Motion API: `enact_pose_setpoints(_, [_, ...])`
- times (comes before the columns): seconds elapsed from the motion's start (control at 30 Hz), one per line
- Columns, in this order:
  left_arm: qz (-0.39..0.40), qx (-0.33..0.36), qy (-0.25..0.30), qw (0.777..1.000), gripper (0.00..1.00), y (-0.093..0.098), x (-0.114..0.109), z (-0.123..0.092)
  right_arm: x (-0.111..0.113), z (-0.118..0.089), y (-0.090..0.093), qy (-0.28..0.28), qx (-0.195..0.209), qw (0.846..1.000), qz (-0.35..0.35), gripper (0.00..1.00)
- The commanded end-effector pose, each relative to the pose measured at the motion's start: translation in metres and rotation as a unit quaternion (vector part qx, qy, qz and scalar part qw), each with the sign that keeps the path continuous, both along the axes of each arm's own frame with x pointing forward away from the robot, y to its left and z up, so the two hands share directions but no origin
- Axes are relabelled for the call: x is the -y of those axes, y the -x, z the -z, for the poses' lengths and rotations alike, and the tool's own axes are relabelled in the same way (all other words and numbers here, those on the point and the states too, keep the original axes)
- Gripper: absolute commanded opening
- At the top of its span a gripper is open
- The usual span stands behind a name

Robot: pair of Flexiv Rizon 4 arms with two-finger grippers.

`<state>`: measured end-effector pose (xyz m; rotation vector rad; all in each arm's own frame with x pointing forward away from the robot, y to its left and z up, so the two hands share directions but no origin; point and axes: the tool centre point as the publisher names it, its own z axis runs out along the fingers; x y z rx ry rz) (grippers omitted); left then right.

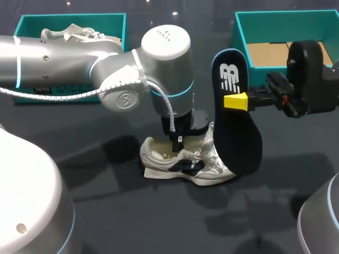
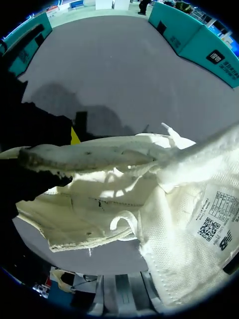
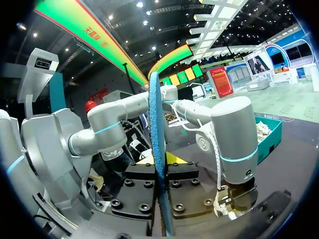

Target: Take the shoe out of the shoebox, open the shoe tongue, remove and reinsert the insole, then place the shoe into the shoebox

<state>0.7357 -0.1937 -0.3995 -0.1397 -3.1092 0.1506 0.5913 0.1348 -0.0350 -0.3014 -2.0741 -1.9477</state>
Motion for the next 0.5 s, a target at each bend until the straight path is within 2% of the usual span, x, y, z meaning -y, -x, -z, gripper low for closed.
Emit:
enact_pose_setpoints(0.03, [0.003,-0.002,0.000,1.000,0.00,-0.002,-0.002,0.000,-0.001,0.001,0.000,0.000,0.000,1.000,0.001,0.00])
enact_pose_setpoints(0.23, [0.041,-0.020,0.005,0.999,0.00,-0.002,-0.005,-0.015,-0.001,0.001,0.000,0.000,0.000,1.000,0.001,0.00])
enact_pose_setpoints(0.5, [0.176,-0.022,0.018,0.984,0.00,0.003,-0.013,-0.049,-0.001,0.001,0.000,0.000,0.000,1.000,0.001,0.00])
